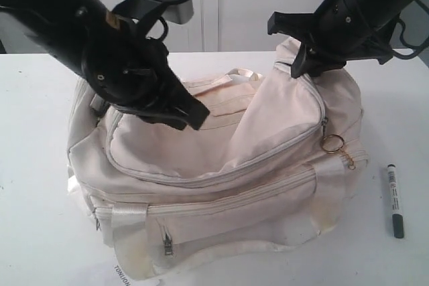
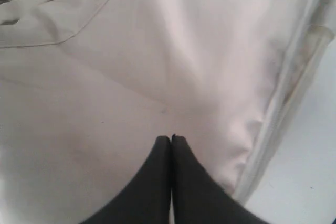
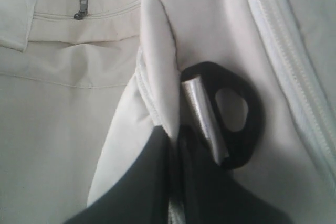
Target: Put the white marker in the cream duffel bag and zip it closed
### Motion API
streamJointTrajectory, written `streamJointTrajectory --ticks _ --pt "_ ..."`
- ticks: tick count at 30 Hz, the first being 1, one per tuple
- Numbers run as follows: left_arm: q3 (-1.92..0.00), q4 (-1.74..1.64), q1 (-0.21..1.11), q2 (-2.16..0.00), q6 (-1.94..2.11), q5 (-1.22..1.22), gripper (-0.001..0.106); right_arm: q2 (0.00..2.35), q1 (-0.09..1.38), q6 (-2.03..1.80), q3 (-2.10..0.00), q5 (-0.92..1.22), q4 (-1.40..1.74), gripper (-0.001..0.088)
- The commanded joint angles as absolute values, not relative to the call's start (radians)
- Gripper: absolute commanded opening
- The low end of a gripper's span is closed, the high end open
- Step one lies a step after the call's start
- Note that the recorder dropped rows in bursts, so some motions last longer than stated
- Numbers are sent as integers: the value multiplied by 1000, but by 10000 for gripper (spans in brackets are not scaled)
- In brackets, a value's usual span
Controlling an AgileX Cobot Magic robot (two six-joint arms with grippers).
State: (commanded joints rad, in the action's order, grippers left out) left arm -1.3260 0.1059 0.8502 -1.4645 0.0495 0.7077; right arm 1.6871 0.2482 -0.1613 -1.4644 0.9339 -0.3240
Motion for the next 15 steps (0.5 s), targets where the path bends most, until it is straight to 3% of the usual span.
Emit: streamJointTrajectory --ticks 6,15 --pt "-1279 62 924 -1464 46 889 0 1687 248 -161 -1464 963 -324 0" --pt "-1023 45 921 -1467 61 675 0 1687 248 -185 -1464 963 -324 0"
